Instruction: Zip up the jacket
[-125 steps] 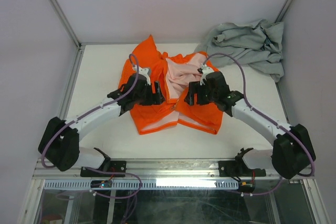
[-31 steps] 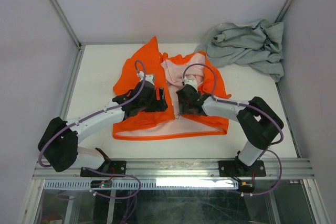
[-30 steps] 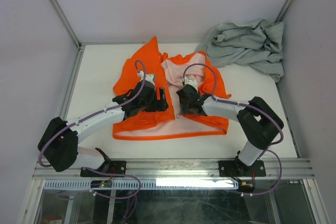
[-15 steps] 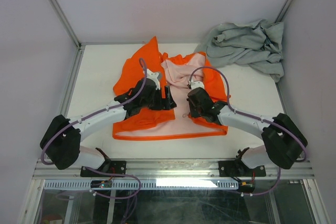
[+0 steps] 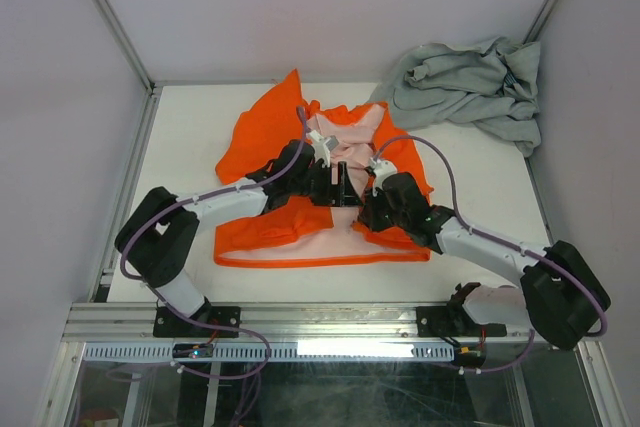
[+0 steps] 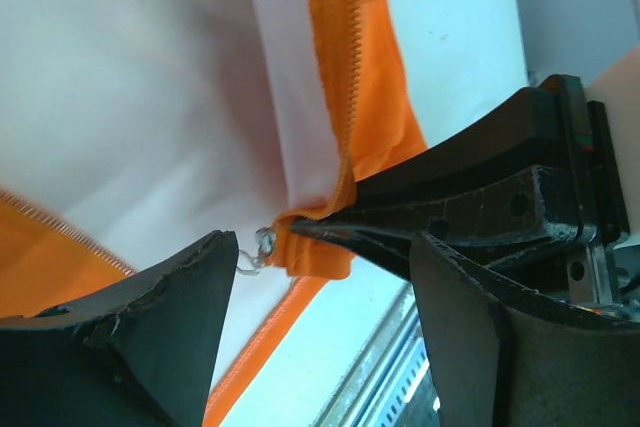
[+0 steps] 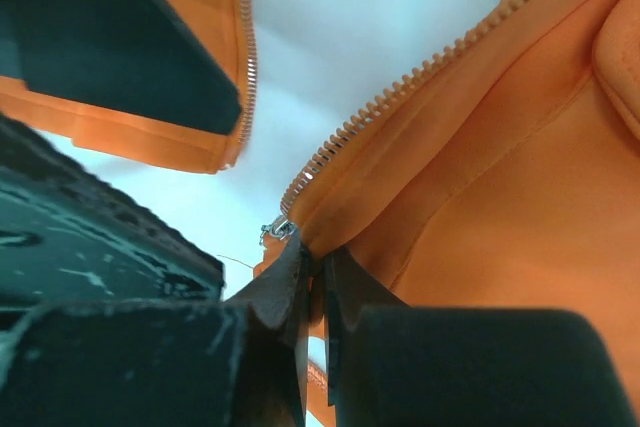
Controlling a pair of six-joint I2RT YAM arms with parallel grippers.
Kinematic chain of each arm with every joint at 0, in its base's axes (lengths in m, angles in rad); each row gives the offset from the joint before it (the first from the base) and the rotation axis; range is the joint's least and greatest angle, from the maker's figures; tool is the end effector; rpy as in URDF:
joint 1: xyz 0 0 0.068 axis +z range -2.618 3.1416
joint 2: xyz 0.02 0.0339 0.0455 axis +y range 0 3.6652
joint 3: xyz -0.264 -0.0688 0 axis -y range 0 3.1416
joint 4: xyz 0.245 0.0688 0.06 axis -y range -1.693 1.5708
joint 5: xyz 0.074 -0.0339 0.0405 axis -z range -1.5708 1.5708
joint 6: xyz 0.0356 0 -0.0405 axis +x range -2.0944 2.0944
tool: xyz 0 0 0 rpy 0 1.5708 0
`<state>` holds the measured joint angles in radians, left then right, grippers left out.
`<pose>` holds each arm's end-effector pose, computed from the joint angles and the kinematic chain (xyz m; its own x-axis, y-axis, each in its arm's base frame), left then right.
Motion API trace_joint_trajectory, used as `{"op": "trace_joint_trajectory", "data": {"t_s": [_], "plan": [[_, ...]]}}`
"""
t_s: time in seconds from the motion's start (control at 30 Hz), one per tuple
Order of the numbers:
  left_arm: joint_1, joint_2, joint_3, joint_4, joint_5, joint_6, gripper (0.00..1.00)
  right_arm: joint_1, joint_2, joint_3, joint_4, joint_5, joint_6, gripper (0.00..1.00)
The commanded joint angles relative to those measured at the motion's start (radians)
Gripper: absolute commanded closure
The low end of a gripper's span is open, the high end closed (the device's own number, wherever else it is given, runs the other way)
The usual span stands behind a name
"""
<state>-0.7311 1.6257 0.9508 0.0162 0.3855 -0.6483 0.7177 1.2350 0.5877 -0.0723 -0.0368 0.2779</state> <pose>0.2500 -0.2422 0.2054 -0.8705 0.0291 -0.4914 0.3945 0.6384 -0.6610 0.1852 0.1635 0.1907 -0.6635 -0.2153 -0.7166 -0.5158 0.8253 0.2296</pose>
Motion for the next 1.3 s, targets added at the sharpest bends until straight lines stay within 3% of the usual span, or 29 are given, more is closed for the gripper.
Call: {"op": "trace_joint_trajectory", "data": {"t_s": [0.0, 0.47, 0.7, 0.97, 1.27], "plan": [[0.017, 0.04, 0.084, 0.109, 0.153, -0.054, 0.3, -0.022, -0.065, -0.011, 0.125, -0.143, -0.021, 0.98], [0.028, 0.12, 0.104, 0.163, 0.236, -0.108, 0.63, -0.038, -0.105, -0.079, 0.217, -0.182, -0.021, 0.98], [0.032, 0.132, 0.095, 0.196, 0.239, -0.087, 1.0, -0.048, -0.11, -0.118, 0.274, -0.183, 0.004, 0.9], [0.036, 0.045, -0.023, 0.348, 0.17, -0.16, 1.0, -0.048, -0.148, -0.14, 0.256, -0.107, 0.086, 0.55], [-0.004, -0.053, -0.142, 0.468, -0.021, -0.252, 1.0, -0.006, -0.189, -0.16, 0.284, -0.025, 0.274, 0.46]]}}
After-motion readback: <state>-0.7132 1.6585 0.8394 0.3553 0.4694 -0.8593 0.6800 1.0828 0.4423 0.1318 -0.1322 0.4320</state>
